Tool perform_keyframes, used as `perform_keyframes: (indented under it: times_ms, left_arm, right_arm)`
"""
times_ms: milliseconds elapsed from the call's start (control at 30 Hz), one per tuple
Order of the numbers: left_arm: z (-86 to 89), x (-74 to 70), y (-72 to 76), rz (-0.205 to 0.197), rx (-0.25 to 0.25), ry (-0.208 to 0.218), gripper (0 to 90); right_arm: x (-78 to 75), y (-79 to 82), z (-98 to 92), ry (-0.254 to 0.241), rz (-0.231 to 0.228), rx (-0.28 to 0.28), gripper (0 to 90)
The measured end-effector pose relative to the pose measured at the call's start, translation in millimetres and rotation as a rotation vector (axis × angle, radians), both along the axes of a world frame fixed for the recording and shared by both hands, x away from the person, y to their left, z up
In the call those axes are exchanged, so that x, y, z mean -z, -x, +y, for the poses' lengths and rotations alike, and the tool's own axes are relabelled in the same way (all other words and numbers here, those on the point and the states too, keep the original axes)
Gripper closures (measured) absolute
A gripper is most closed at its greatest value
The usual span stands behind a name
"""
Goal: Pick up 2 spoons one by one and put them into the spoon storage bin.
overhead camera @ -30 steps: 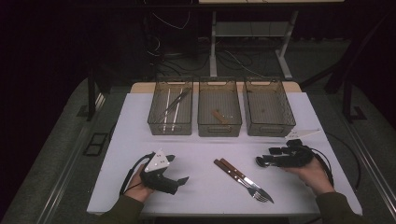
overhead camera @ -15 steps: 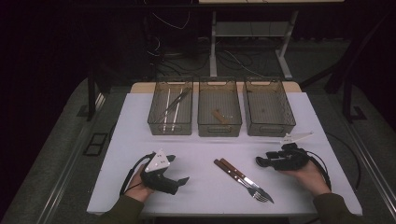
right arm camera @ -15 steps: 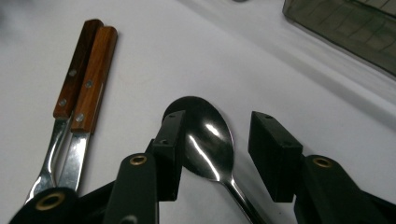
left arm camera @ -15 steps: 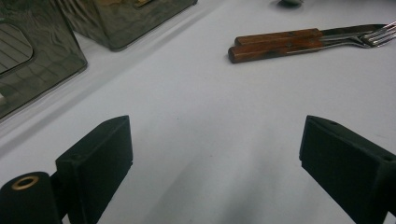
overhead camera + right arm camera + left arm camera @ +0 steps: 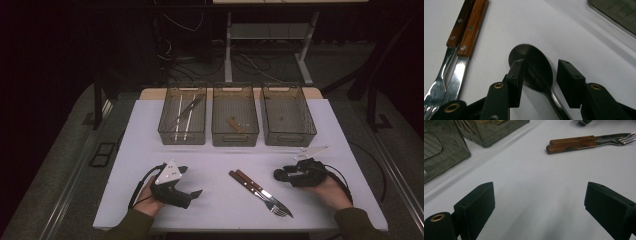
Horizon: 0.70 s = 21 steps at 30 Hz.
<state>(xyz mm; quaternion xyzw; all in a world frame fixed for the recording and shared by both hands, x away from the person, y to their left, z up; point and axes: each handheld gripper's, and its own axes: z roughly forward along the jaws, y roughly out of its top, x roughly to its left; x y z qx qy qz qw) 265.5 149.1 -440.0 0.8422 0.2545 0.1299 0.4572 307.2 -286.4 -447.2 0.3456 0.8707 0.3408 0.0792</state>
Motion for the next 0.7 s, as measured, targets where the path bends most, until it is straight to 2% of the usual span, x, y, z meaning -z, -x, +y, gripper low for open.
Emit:
perform_keyframes:
  times_ms: [233, 400, 700]
  left_arm:
    - [-0.1, 0.0, 0.1, -0.001, -0.001, 0.002, 8.1]
    - [-0.1, 0.0, 0.1, -0.001, -0.001, 0.003, 8.1]
    - [0.0, -0.2, 0.1, -0.002, 0.000, 0.000, 8.1]
  right_arm:
    - [0.5, 3.6, -0.8, 0.031, -0.036, -0.065, 61.3]
    - [0.4, 5.5, -0.2, 0.048, -0.058, -0.088, 65.8]
    - [-0.2, 5.9, -5.3, 0.029, -0.049, -0.117, 77.2]
